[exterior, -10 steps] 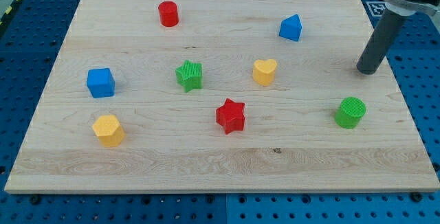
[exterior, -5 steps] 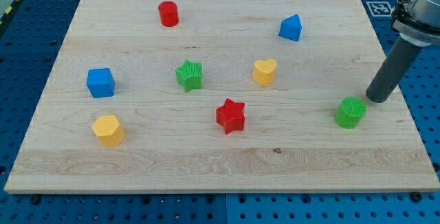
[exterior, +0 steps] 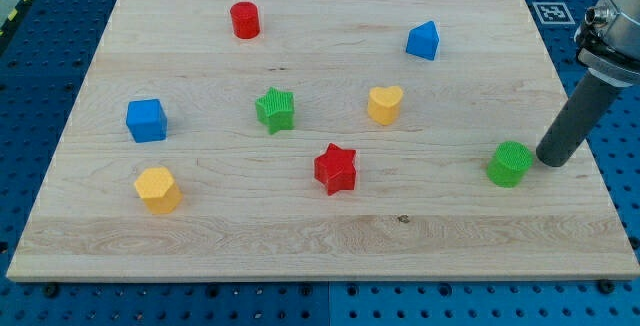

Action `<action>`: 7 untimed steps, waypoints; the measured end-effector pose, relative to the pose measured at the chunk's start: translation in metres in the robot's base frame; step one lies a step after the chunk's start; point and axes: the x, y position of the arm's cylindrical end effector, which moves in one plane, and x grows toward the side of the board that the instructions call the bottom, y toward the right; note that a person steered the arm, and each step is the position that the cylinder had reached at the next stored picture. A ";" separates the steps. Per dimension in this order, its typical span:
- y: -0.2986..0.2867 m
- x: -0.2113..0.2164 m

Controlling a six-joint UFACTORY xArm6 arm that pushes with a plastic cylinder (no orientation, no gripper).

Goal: Push the green circle slightly towards the top of the board

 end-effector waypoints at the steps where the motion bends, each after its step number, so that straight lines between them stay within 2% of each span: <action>1: 0.000 0.009; 5: -0.006 0.032; 7: -0.041 0.033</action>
